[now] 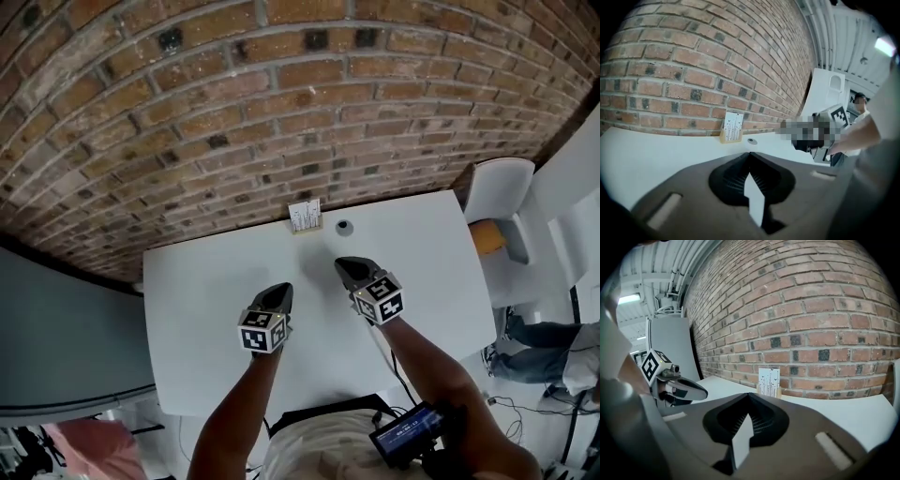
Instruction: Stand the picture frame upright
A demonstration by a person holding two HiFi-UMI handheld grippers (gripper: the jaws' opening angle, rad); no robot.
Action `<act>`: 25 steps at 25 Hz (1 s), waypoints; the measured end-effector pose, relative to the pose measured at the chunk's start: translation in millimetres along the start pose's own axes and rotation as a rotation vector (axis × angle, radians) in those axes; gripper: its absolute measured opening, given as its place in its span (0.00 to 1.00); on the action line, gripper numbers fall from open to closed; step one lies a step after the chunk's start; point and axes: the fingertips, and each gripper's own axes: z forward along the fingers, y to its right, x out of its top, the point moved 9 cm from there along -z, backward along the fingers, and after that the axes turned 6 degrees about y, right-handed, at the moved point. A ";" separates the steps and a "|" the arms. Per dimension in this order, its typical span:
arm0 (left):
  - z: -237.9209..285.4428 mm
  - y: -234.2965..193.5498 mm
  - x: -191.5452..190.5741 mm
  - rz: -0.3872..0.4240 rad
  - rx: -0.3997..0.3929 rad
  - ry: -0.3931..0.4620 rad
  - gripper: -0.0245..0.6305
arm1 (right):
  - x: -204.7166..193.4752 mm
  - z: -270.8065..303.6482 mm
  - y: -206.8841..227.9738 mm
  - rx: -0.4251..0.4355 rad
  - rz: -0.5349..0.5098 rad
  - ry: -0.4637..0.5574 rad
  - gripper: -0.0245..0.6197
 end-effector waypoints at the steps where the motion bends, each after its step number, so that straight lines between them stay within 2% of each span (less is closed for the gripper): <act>1: -7.1 3.0 -0.1 -0.001 0.001 0.009 0.04 | 0.5 -6.6 -4.4 0.000 0.002 0.006 0.05; 14: -79.3 33.2 9.0 0.024 -0.016 0.123 0.04 | 14.5 -76.3 -43.8 0.002 -0.013 0.098 0.05; 25: -109.7 45.8 15.9 0.055 -0.029 0.186 0.04 | 21.9 -113.5 -47.8 -0.014 -0.010 0.140 0.05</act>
